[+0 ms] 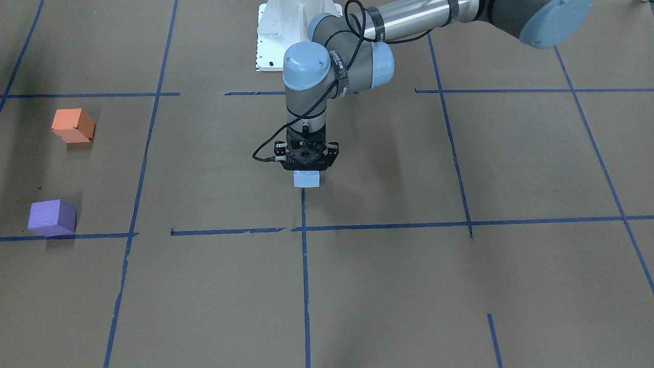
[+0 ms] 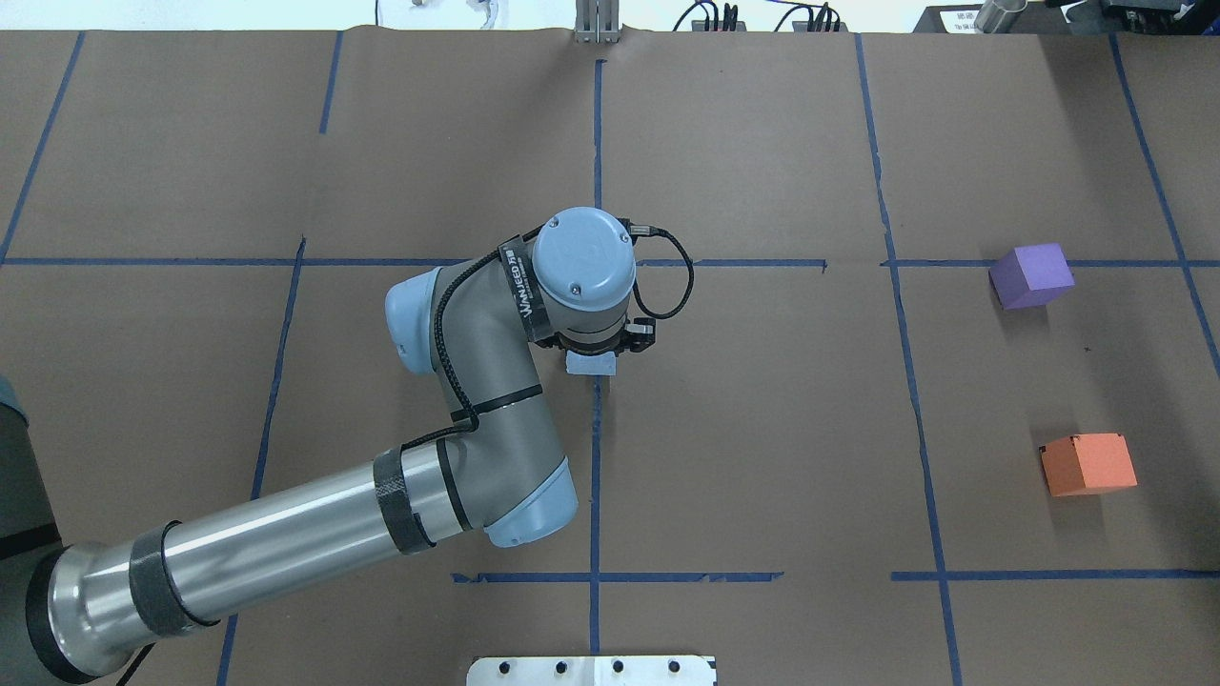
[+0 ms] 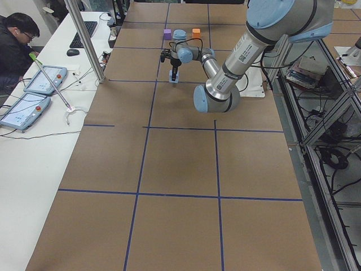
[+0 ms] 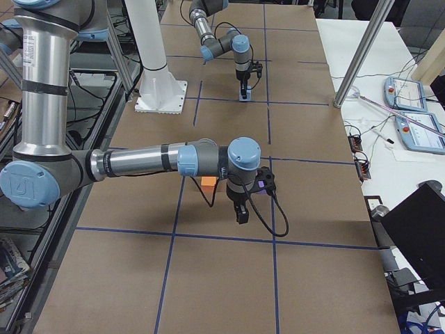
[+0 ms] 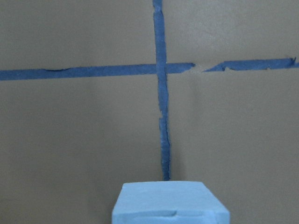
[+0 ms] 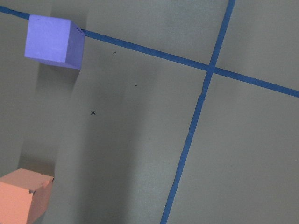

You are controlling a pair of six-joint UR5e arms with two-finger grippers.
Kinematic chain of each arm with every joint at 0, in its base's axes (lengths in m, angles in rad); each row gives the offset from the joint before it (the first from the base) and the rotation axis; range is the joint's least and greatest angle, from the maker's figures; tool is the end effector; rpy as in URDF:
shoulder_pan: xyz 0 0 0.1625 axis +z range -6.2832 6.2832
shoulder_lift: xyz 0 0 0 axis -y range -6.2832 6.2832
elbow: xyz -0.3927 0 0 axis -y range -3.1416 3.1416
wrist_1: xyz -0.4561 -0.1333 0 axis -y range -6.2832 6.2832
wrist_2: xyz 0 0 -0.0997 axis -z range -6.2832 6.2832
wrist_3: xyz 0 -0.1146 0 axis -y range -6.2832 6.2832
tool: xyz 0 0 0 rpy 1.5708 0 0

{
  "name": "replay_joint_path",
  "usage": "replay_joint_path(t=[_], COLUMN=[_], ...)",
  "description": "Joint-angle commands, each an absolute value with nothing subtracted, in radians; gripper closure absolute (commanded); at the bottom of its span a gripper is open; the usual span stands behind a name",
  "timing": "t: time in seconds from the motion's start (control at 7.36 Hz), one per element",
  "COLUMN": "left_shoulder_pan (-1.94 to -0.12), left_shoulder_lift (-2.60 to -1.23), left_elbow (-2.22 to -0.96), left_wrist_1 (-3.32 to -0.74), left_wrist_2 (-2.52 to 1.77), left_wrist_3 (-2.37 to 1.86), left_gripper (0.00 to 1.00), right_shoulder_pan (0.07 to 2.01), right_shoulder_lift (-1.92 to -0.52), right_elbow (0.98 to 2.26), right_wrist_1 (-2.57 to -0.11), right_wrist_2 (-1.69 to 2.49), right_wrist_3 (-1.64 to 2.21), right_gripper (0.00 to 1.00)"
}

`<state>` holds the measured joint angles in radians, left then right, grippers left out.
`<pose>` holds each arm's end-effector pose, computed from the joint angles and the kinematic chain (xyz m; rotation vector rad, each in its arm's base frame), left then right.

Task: Place blue block between orange and purple blocks
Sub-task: 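Carry the light blue cube with the left gripper toward the table center, then set the light blue cube down at center and withdraw the left gripper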

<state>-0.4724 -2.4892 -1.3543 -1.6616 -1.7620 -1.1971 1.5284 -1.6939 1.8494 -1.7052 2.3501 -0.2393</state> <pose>0.6709 -0.4681 0.1144 0.1593 0.7947 -0.0175 0.0314 -0.5056 0.5610 0.0968 -0.7761 -0.2755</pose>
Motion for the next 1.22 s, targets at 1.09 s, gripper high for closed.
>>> replay_joint_path(t=[1.09], left_shoulder_pan=[-0.913], left_shoulder_lift=[-1.994], left_elbow=[-1.900], left_wrist_1=[-1.470], left_wrist_2=[-2.081], left_wrist_3=[-0.756], left_gripper=[0.00], right_shoulder_pan=[1.478], right_shoulder_lift=[-1.570], right_elbow=[1.870], right_wrist_1=[-1.694], right_wrist_2=[2.370], right_wrist_3=[-0.162], right_gripper=[0.00])
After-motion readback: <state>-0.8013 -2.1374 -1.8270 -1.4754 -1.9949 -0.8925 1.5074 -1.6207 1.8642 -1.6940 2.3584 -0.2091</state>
